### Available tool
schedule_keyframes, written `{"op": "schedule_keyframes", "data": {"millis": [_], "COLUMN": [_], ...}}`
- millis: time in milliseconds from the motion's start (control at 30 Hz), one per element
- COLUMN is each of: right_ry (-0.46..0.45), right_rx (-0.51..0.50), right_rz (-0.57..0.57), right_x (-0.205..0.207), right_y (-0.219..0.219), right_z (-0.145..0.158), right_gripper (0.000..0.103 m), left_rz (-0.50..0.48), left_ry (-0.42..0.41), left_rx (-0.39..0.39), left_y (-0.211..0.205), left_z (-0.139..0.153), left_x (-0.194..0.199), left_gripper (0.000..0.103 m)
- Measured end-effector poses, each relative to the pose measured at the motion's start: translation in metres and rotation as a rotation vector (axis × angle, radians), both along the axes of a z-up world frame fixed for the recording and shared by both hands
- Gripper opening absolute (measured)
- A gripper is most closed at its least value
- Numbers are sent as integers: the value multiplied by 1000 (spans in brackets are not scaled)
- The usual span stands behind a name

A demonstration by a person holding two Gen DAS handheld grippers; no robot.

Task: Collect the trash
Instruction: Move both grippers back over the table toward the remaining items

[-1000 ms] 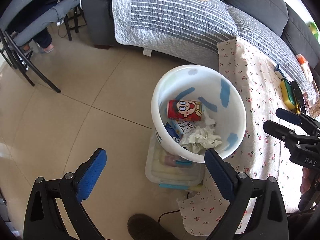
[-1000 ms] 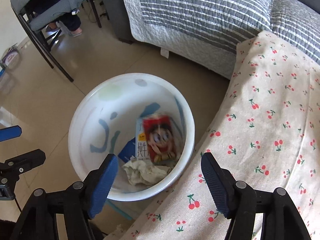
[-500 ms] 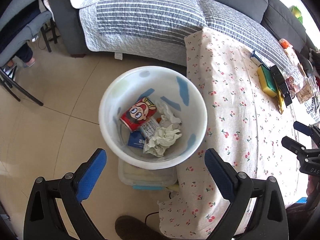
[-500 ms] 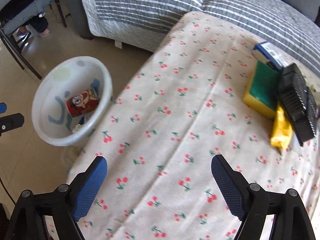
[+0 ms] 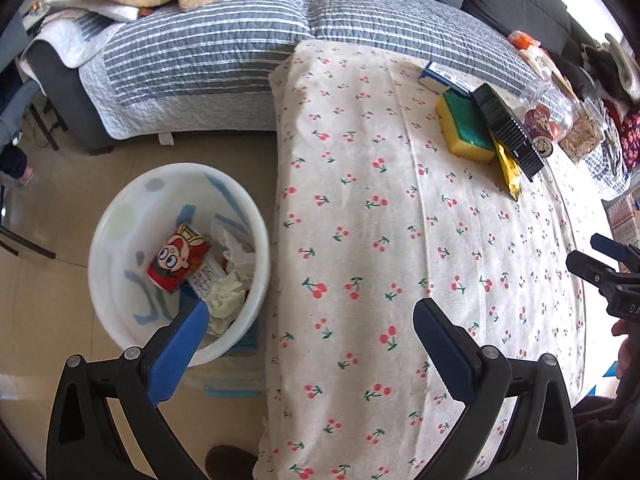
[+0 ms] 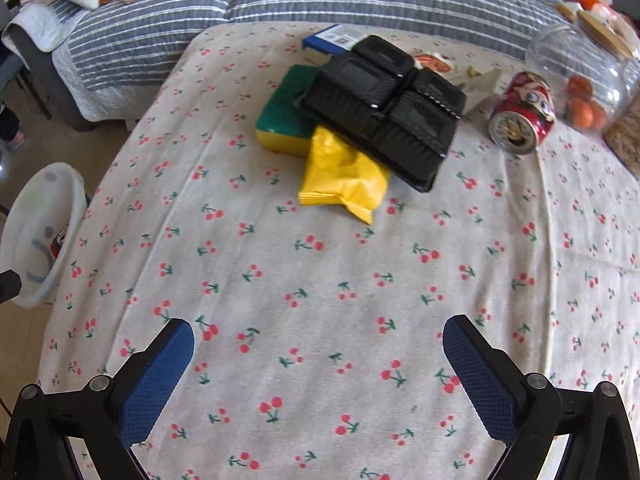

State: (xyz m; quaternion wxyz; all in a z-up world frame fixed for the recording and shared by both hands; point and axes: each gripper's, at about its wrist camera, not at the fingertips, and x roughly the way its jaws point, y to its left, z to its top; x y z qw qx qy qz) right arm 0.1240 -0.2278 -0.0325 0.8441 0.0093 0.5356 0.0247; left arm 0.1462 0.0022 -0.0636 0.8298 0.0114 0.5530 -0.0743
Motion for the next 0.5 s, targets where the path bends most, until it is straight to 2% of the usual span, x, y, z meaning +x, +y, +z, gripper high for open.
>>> {"op": "schedule_keyframes", "data": {"millis": [500], "right_ry": [11], "right_rx": [6], "right_rz": [-163], "right_x": [-17], "right_y": [-103], "right_z": [12], "right_gripper": [102], "left_rz": [-137], "left_ry": [-41], "left_rx": [-6], "left_y": [-108], "left_z": [2], "left_x": [26], "left_gripper": [103]}}
